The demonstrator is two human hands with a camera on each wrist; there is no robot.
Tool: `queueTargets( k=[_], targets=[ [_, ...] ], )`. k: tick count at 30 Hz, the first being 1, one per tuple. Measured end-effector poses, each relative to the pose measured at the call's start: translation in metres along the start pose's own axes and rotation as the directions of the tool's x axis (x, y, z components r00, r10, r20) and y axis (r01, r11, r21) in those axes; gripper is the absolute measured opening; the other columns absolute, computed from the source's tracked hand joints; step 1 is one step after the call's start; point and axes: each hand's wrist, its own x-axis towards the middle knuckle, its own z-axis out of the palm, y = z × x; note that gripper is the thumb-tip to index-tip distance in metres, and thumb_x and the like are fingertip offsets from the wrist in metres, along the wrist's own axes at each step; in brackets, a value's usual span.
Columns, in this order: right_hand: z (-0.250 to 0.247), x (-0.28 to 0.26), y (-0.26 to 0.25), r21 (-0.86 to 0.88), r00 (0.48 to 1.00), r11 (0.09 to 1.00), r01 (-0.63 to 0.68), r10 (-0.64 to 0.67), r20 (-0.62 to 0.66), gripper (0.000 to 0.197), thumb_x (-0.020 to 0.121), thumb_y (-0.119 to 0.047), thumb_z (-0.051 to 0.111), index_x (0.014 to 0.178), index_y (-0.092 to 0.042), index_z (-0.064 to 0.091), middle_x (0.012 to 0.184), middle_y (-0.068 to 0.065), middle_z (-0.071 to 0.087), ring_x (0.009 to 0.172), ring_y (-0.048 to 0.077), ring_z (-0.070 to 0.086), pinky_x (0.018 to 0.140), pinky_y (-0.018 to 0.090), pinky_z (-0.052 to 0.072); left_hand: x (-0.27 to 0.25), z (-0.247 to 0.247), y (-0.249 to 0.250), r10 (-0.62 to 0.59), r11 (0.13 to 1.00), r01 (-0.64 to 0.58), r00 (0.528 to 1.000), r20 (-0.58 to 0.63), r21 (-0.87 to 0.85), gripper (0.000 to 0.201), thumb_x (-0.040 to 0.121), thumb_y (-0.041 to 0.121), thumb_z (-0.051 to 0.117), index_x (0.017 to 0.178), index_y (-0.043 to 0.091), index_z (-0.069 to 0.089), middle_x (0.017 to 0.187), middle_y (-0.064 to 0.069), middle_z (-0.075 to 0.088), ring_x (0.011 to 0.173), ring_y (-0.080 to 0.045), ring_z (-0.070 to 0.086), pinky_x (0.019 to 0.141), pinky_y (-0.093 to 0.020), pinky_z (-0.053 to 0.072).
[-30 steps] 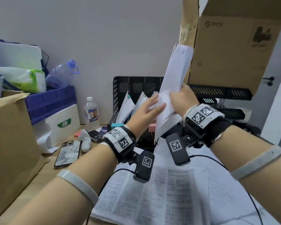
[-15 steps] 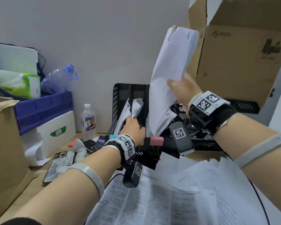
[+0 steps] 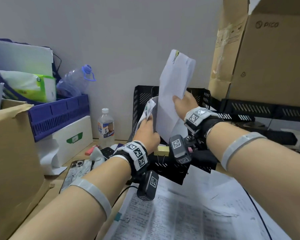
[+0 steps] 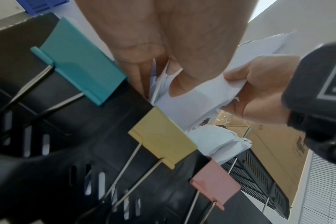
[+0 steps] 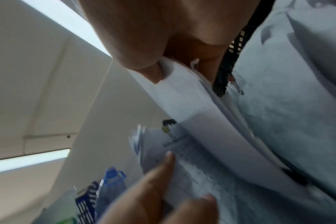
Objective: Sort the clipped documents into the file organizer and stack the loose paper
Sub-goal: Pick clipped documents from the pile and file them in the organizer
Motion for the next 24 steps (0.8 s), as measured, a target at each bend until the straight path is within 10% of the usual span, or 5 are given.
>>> queueTargets(
  k=[4,9,12,15,24],
  targets=[
    [0.017,0.008,0.022,-0.279,0.973,0.949,-0.144,0.188,0.135,0.029,0.083,-0.032,0.045,0.089,-0.007,0.057,0.104,0.018,0.068,0.099,0.041,0.067,0.087,0.047,0.057,0.000,0.001,-0.005,-0.059,0.997,0.058,0.998,0.036,0.048,0.059,0.086,0.012,0.047,0.144,0.006,0.038,0.149,-0.016,0.040,0.131,-0.037,0.047,0.109,-0.049,0.044],
    [0.025,0.003,0.024,-0.224,0.998,0.973,-0.055,0.059,0.012,0.026,0.098,-0.027,0.036,0.091,-0.011,0.055,0.093,0.017,0.069,0.083,0.039,0.072,0.077,0.048,0.059,-0.001,0.002,-0.006,-0.032,0.998,0.029,0.997,0.065,0.050,0.074,0.086,0.012,0.048,0.155,0.018,0.021,0.155,-0.012,0.035,0.132,-0.034,0.048,0.106,-0.047,0.048],
    [0.027,-0.002,0.021,-0.231,0.965,0.954,-0.190,0.224,0.135,0.034,0.094,-0.038,0.060,0.099,-0.004,0.061,0.082,0.008,0.062,0.092,0.029,0.067,0.083,0.036,0.054,-0.001,0.001,-0.004,-0.036,0.998,0.034,0.998,0.046,0.054,0.068,0.081,0.015,0.045,0.147,0.012,0.030,0.148,-0.018,0.040,0.122,-0.037,0.052,0.102,-0.049,0.050],
    [0.035,-0.011,0.033,-0.333,0.906,0.902,-0.275,0.359,0.226,0.031,0.095,-0.026,0.060,0.109,0.001,0.064,0.109,0.016,0.066,0.103,0.030,0.065,0.089,0.030,0.053,-0.002,0.002,-0.005,-0.017,0.999,0.015,0.998,0.061,0.036,0.082,0.074,0.026,0.044,0.153,0.020,0.024,0.148,-0.013,0.040,0.121,-0.036,0.055,0.099,-0.052,0.052],
    [0.033,-0.025,0.040,-0.315,0.884,0.924,-0.217,0.323,0.338,0.019,0.082,-0.012,0.057,0.091,0.002,0.067,0.091,0.022,0.074,0.087,0.037,0.073,0.081,0.049,0.061,0.001,0.012,-0.006,0.123,0.990,-0.116,0.988,0.093,-0.081,0.092,0.076,0.034,0.065,0.153,0.044,0.015,0.143,-0.004,0.049,0.119,-0.026,0.061,0.098,-0.048,0.055]
  ],
)
